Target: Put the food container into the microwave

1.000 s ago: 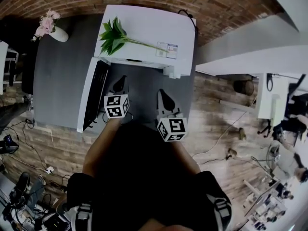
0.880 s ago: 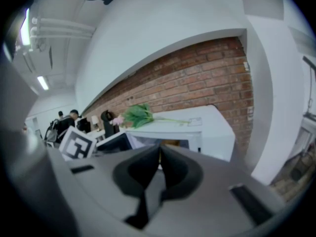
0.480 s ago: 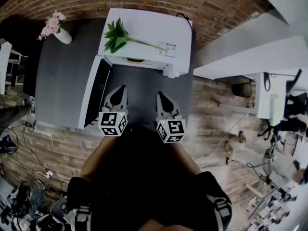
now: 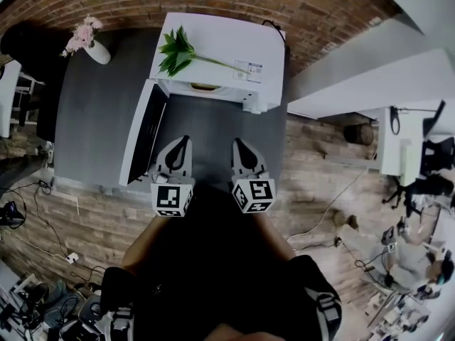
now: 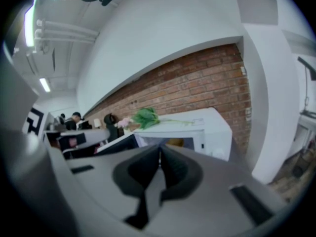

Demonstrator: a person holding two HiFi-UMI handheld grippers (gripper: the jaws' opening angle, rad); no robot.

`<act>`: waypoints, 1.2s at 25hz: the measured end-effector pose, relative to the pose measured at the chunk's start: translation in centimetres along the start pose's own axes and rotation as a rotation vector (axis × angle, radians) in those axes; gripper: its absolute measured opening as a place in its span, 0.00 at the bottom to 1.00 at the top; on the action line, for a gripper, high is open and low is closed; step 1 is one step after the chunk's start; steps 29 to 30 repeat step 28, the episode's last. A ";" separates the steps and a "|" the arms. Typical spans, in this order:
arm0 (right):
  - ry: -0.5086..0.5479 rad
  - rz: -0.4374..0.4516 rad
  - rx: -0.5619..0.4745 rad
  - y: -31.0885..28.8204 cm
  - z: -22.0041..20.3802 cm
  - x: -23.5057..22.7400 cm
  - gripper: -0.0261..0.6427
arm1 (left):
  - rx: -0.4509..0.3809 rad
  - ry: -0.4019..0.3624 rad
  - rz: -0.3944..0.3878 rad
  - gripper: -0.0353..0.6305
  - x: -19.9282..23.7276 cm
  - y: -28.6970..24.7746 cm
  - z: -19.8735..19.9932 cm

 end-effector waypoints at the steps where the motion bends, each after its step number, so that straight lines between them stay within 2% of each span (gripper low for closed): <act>1: 0.001 0.003 0.002 0.1 -0.1 0.1 0.09 | -0.003 -0.003 -0.002 0.11 -0.1 0.0 0.0; 10: 0.009 0.022 -0.001 0.1 -0.3 0.8 0.09 | -0.024 -0.013 0.007 0.11 0.0 0.6 0.0; 24: 0.018 0.016 0.006 0.1 -0.2 0.8 0.09 | -0.014 0.039 -0.002 0.11 -0.1 0.4 0.1; 30: 0.021 0.016 0.008 0.1 -0.2 0.7 0.09 | -0.028 0.008 -0.003 0.11 0.0 0.3 0.0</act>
Point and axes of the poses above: the fingertips, and each gripper's own axes: y backward along the fingers, x to its left, z out of its top, the point moved 10 cm from there along y, backward along the fingers, and after that the axes turned 8 degrees about -y, right-handed, at the moved point
